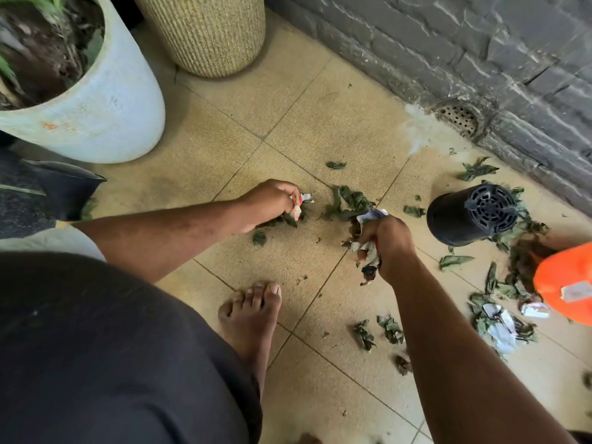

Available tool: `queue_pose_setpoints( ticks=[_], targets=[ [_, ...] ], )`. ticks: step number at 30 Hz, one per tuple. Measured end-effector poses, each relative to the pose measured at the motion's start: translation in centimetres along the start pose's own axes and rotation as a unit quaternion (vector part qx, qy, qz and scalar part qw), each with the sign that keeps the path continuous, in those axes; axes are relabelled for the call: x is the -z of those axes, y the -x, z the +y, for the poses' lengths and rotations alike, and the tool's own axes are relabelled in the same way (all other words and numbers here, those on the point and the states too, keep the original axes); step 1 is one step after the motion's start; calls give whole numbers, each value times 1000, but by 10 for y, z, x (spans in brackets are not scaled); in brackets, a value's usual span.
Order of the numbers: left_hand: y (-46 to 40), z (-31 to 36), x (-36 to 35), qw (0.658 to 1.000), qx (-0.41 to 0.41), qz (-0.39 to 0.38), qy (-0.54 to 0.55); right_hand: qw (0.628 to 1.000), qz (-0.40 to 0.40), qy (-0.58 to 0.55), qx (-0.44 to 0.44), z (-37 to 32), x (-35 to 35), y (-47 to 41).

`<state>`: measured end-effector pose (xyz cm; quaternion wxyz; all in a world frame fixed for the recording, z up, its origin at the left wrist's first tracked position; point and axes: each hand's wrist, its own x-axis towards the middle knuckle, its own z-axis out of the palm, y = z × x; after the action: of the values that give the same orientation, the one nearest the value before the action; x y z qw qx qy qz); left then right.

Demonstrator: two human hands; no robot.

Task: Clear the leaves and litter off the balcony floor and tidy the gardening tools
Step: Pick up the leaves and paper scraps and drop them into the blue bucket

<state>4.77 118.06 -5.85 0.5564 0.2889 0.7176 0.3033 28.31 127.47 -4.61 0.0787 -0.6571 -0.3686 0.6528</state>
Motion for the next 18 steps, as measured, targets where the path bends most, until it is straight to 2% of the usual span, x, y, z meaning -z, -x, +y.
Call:
queue_pose_setpoints(
  ticks=[1,3,4,5,6,7,9,10,11,12,14,16,17,18],
  targets=[
    [-1,7,5,1000,10,-1,29,1000,3,-4,-14,-2,-1,-1],
    [1,3,3,990,97,63,74,999,5,13,-44,-8,-2,-2],
    [0,-21,2,988,127,86,18,998,9,24,-51,-12,-4,-2],
    [16,-45,-12,979,170,82,77,998,12,35,-50,-14,-3,-4],
    [42,-78,-37,975,170,49,134,997,10,44,-55,-15,-2,-2],
    [67,-121,-62,989,130,68,38,997,2,54,-61,-15,-1,0],
    [113,-167,-97,992,86,76,-54,998,-34,51,-34,-12,5,1],
    [122,-162,-99,992,77,81,-63,997,-53,50,-13,-8,8,3],
    [121,-161,-93,994,70,44,-67,997,-62,53,-3,-5,11,0],
    [121,-147,-88,995,73,40,-53,997,-57,55,-6,-1,13,-1],
    [79,-84,-44,990,63,124,-24,998,-16,61,-21,1,13,-7],
    [30,-12,7,991,70,113,20,998,22,56,-15,3,12,-12],
    [21,0,17,994,57,89,1,997,42,59,-8,3,11,-13],
    [20,6,31,995,46,72,44,996,66,65,1,4,9,-15]
  ],
)
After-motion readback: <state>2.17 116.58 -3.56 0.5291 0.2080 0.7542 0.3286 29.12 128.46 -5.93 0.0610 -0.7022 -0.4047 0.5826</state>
